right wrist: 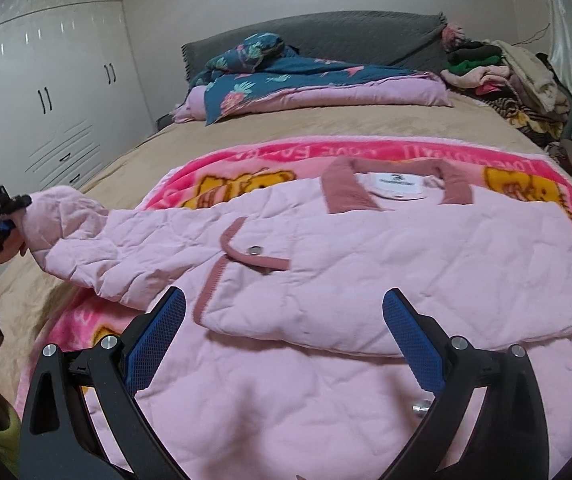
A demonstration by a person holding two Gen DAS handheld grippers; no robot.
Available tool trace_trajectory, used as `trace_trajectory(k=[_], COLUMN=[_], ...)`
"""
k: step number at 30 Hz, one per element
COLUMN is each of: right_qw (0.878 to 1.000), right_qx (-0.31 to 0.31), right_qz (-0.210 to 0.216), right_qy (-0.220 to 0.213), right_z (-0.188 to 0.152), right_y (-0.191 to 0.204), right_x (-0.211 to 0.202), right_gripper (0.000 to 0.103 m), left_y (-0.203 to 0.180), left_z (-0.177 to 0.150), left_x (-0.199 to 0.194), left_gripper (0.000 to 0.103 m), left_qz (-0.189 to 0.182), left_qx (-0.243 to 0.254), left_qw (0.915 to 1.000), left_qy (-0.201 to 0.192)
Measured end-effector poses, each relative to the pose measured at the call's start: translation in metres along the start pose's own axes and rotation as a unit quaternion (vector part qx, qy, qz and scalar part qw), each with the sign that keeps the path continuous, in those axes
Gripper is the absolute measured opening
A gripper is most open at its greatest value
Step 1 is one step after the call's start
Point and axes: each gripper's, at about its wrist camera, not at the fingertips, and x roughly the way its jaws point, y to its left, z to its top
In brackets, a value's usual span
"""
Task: Fold large clothes
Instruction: 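Grasp the sleeve cuff with the left tool and lift it toward the jacket center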
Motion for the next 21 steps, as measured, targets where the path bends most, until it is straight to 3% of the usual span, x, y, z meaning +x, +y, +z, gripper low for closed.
trace_trajectory(k=[10,21], right_qw=[0.999,0.998], right_qx=[0.025,0.044], right_qz=[-0.023,-0.039], right_qy=[-0.013,-0.030], right_z=[-0.005,-0.005], right_y=[-0.037,-0.066], right_x=[-0.027,-0.051], right_gripper=[0.098,0.098], left_y=[-0.056,-0.103], left_z=[-0.017,-0.053], left_x=[-0.014,-0.021], left_gripper=[0.016,0.015], left_qz=[-0.059,-0.133], left_qx=[0.056,0.094], left_qw=[0.9967,0.9863], left_qy=[0.000,0.027])
